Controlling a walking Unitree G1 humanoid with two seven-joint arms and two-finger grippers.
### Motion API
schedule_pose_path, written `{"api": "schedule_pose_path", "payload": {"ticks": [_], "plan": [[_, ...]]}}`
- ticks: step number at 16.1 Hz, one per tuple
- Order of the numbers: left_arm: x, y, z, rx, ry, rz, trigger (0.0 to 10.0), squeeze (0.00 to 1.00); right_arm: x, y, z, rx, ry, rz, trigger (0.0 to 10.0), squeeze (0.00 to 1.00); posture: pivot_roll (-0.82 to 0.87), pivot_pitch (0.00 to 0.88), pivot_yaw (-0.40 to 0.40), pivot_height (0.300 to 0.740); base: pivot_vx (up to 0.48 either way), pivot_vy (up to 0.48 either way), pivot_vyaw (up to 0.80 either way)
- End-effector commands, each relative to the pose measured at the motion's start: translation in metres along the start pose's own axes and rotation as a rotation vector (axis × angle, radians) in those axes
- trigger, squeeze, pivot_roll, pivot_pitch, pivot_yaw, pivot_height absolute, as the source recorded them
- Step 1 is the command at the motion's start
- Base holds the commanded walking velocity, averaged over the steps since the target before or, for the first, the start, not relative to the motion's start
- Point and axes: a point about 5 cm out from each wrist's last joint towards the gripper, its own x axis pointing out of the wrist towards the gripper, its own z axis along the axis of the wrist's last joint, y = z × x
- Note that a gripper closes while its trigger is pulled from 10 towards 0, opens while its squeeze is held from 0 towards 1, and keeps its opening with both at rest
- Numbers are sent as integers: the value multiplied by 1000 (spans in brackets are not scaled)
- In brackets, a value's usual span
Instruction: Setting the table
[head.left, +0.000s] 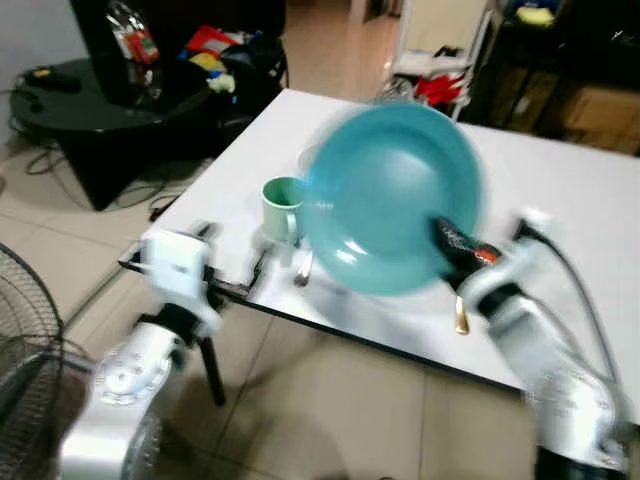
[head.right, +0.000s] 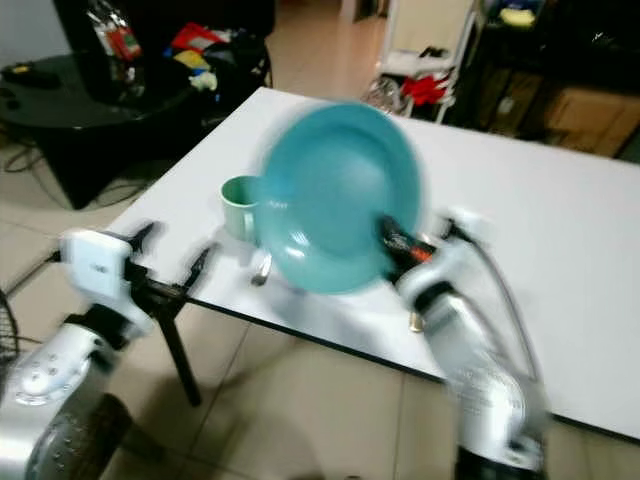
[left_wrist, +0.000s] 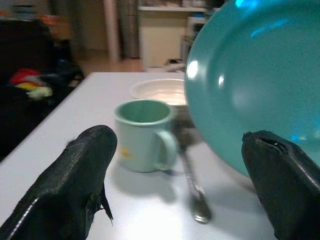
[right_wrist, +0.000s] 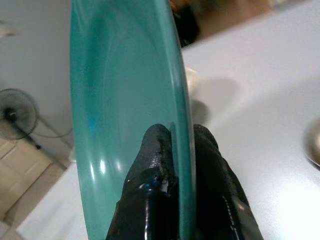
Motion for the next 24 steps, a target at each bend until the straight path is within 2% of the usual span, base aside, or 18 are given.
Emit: {"api": "schedule_pose_path", "payload": {"ticks": [1,3,4,8,12,15,21,22,23,24], "plan": [[-2,-1,-1,16,34,-53,10000,0,3,5,2,41,31,26,10000,0,76,0,-9,740,0,0,0],[-1,-4,-3,20,59,-103,10000,0,5,-2,-1,86,59,-43,10000,0,76,0,-9,740,0,0,0],[1,-9,-2,6,70,-169,10000,0,4,-7,-2,182,84,-73,10000,0,69,0,-3,740,0,0,0],[-1,-15,-8,23,133,-288,10000,0,2,-29,-6,284,155,-207,10000,0,63,0,-2,740,0,0,0],[-4,-20,-6,9,171,-407,10000,0,14,-30,-9,328,265,-257,10000,0,63,0,3,740,0,0,0],[-5,-21,-5,8,174,-420,10000,0,17,-28,-11,365,288,-249,10000,0,67,0,3,740,0,0,0],[-7,-21,-4,6,186,-439,10000,0,25,-31,-14,455,312,-323,10000,0,73,0,5,740,0,0,0],[-7,-21,-4,8,186,-441,10000,0,25,-31,-16,471,323,-322,10000,580,73,0,6,740,0,0,0],[-7,-21,-4,9,186,-442,10000,0,26,-31,-17,486,333,-322,10000,839,73,0,6,740,0,0,0],[-7,-21,-3,11,185,-442,10000,0,26,-31,-17,480,335,-330,10000,976,74,0,6,740,0,0,0]]}}
